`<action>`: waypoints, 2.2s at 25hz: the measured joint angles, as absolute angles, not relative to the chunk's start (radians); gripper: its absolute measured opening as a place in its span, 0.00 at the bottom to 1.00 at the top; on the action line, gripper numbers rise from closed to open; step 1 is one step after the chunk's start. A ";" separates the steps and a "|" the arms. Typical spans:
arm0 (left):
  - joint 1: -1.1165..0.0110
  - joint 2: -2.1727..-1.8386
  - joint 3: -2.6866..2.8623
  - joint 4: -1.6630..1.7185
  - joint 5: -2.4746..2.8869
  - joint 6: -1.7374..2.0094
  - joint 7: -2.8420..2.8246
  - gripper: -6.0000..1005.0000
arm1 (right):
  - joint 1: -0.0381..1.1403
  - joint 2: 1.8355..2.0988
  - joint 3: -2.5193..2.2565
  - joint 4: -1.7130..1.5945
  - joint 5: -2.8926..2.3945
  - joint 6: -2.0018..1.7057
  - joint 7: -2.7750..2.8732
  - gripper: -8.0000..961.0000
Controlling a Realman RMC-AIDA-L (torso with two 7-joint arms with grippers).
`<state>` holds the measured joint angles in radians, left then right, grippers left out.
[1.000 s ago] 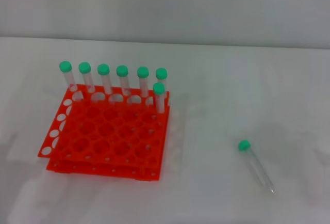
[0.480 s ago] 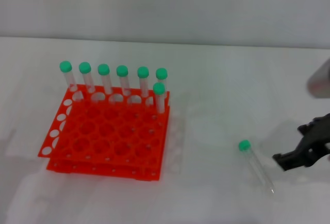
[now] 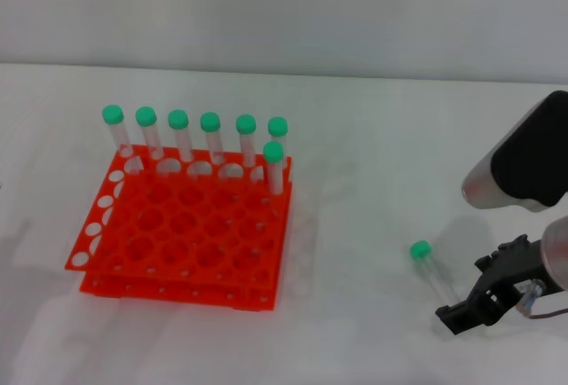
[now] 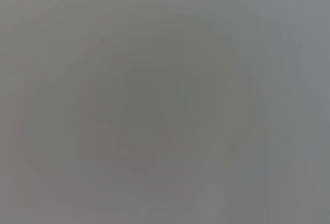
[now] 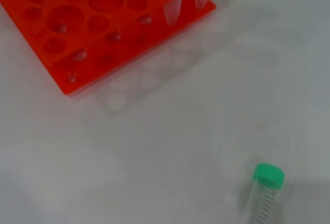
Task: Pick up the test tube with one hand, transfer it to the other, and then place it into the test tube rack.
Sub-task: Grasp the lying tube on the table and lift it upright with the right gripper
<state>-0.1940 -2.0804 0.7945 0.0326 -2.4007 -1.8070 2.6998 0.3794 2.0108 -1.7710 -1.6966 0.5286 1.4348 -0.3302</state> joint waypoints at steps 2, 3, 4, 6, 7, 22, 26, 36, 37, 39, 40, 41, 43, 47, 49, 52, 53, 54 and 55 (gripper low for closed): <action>-0.189 -2.080 0.794 0.032 -2.402 -1.813 2.700 0.88 | 0.399 2.013 -1.772 -1.652 0.530 1.422 -0.330 0.86; -0.187 -2.080 0.794 0.032 -2.404 -1.814 2.700 0.88 | 0.403 2.014 -1.773 -1.642 0.530 1.417 -0.331 0.85; -0.186 -2.080 0.793 0.032 -2.405 -1.814 2.700 0.88 | 0.409 2.016 -1.774 -1.626 0.530 1.410 -0.331 0.85; -0.186 -2.080 0.793 0.032 -2.405 -1.812 2.700 0.88 | 0.421 2.020 -1.784 -1.592 0.530 1.397 -0.333 0.84; -0.186 -2.080 0.793 0.032 -2.405 -1.811 2.700 0.88 | 0.424 2.020 -1.789 -1.582 0.530 1.392 -0.333 0.83; -0.184 -2.081 0.792 0.032 -2.405 -1.809 2.700 0.87 | 0.469 2.020 -1.825 -1.516 0.527 1.381 -0.335 0.63; -0.184 -2.082 0.792 0.032 -2.405 -1.808 2.700 0.87 | 0.480 2.019 -1.829 -1.508 0.527 1.381 -0.336 0.51; -0.186 -2.082 0.791 0.032 -2.408 -1.808 2.700 0.87 | 0.536 2.017 -1.835 -1.435 0.527 1.394 -0.336 0.29; -0.186 -2.082 0.791 0.032 -2.408 -1.808 2.700 0.87 | 0.542 2.017 -1.835 -1.428 0.528 1.395 -0.336 0.28; -0.186 -2.082 0.791 0.032 -2.408 -1.808 2.700 0.87 | 0.549 2.018 -1.832 -1.421 0.529 1.396 -0.336 0.27; -0.186 -2.082 0.791 0.032 -2.408 -1.808 2.700 0.87 | 0.553 2.018 -1.831 -1.419 0.529 1.397 -0.336 0.26; -0.186 -2.082 0.791 0.032 -2.408 -1.807 2.700 0.87 | 0.555 2.018 -1.830 -1.419 0.529 1.397 -0.336 0.26; -0.186 -2.082 0.791 0.032 -2.408 -1.807 2.700 0.87 | 0.558 2.019 -1.828 -1.418 0.528 1.397 -0.336 0.25; -0.186 -2.082 0.791 0.032 -2.408 -1.807 2.700 0.87 | 0.564 2.018 -1.831 -1.418 0.527 1.397 -0.340 0.22; -0.186 -2.082 0.791 0.032 -2.408 -1.807 2.700 0.87 | 0.565 2.018 -1.832 -1.416 0.528 1.397 -0.348 0.21; -0.186 -2.082 0.791 0.032 -2.408 -1.807 2.700 0.87 | 0.565 2.018 -1.828 -1.415 0.529 1.397 -0.353 0.20; -0.186 -2.082 0.792 0.031 -2.408 -1.807 2.700 0.87 | 0.564 2.018 -1.824 -1.418 0.529 1.397 -0.353 0.20; -0.186 -2.081 0.792 0.029 -2.408 -1.807 2.698 0.87 | 0.561 2.017 -1.816 -1.428 0.529 1.396 -0.355 0.20; -0.187 -2.081 0.792 0.028 -2.407 -1.806 2.695 0.87 | 0.554 2.016 -1.805 -1.441 0.529 1.396 -0.358 0.20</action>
